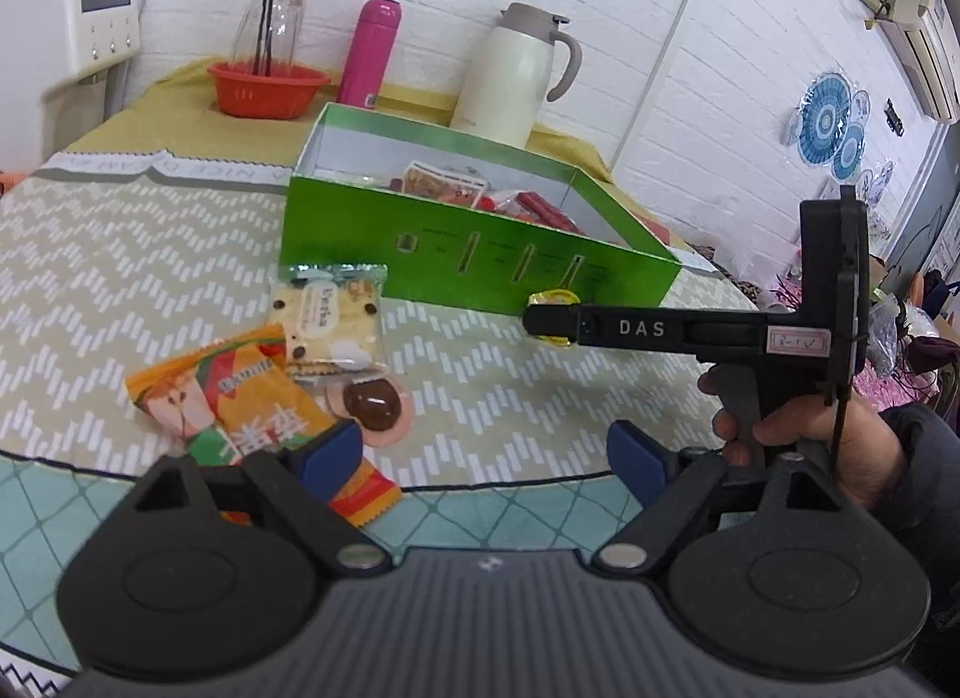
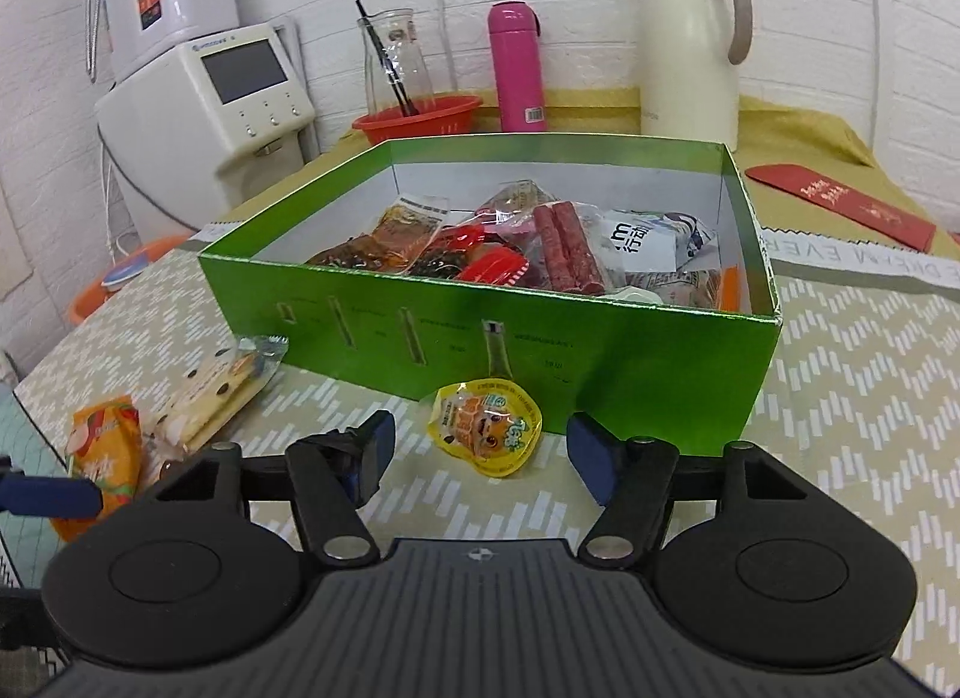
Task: Organize snacks
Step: 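Grasp the yellow jelly cup with the right gripper, then carry the jelly cup into the box while the left gripper carries the round chocolate snack there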
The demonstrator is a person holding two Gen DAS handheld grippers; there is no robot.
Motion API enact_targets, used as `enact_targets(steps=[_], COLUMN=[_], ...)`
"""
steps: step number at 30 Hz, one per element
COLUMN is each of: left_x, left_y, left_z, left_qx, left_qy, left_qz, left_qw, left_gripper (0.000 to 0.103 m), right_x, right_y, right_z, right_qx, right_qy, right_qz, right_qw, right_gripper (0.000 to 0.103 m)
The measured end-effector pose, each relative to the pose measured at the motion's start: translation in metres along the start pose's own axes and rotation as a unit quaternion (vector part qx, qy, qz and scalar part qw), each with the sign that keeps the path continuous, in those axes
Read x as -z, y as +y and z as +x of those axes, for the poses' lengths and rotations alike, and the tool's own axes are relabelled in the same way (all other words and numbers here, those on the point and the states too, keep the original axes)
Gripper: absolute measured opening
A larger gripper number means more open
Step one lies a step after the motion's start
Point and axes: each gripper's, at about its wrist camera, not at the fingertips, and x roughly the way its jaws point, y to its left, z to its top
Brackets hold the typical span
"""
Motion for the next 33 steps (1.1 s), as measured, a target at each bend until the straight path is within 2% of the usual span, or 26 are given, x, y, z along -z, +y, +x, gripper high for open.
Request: enact_targets(steps=[1,2,3,5,8,12,16,17,18,19,22,26,27,28,29,33], left_x=[-0.001,-0.002,-0.004,-0.007,-0.01,-0.014,-0.014,-0.013,-0.013,-0.013,-0.013,-0.012,-0.011,-0.01,-0.01,-0.009], left_y=[0.001,0.002,0.004,0.008,0.01,0.008,0.001,-0.001,-0.003,-0.004,0.0,-0.002,-0.004,-0.006,-0.007,-0.005], left_z=[0.003,0.006,0.009,0.016,0.026,0.04,0.051,0.052,0.052,0.051,0.049,0.051,0.051,0.051,0.05,0.04], left_qx=[-0.003,-0.009,-0.014,-0.019,-0.029,-0.061,-0.083,-0.089,-0.092,-0.095,-0.082,-0.087,-0.09,-0.098,-0.099,-0.075], left_qy=[0.001,0.002,0.004,0.01,0.016,0.019,0.022,0.023,0.023,0.024,0.024,0.02,0.021,0.021,0.02,0.011], left_qz=[-0.001,-0.001,-0.003,-0.007,-0.007,0.01,0.045,0.057,0.066,0.07,0.061,0.071,0.078,0.085,0.087,0.058], left_qw=[1.0,1.0,0.9999,0.9997,0.9994,0.9979,0.9953,0.9942,0.9933,0.9927,0.9945,0.9935,0.9926,0.9913,0.991,0.9954], left_gripper=[0.085,0.085,0.077,0.067,0.066,0.066,0.066,0.062,0.037,0.032,0.032,0.033,0.031,0.025,0.023,0.022], right_x=[0.0,0.001,0.002,0.006,0.017,0.03,0.035,0.034,0.034,0.034,0.035,0.038,0.039,0.04,0.04,0.043], right_y=[-0.003,-0.003,-0.003,-0.001,0.003,0.006,0.007,0.007,0.007,0.007,0.008,0.009,0.009,0.009,0.009,0.01], right_z=[0.004,0.003,0.002,-0.006,-0.022,-0.044,-0.057,-0.058,-0.059,-0.06,-0.063,-0.064,-0.063,-0.064,-0.063,-0.066], right_qx=[-0.005,-0.004,-0.004,-0.008,-0.013,-0.028,-0.036,-0.038,-0.039,-0.04,-0.042,-0.042,-0.042,-0.041,-0.041,-0.041], right_qy=[0.009,0.003,0.008,0.01,0.011,0.012,0.007,0.005,0.003,0.0,-0.004,-0.003,-0.003,-0.003,-0.002,-0.002], right_qz=[0.014,0.019,0.016,0.005,-0.031,-0.062,-0.074,-0.073,-0.073,-0.073,-0.076,-0.076,-0.075,-0.073,-0.072,-0.072], right_qw=[1.0,1.0,1.0,1.0,0.999,0.998,0.997,0.997,0.997,0.997,0.996,0.996,0.996,0.996,0.997,0.997], right_gripper=[0.082,0.039,0.042,0.038,0.037,0.037,0.037,0.037,0.037,0.036,0.036,0.036,0.036,0.036,0.036,0.036])
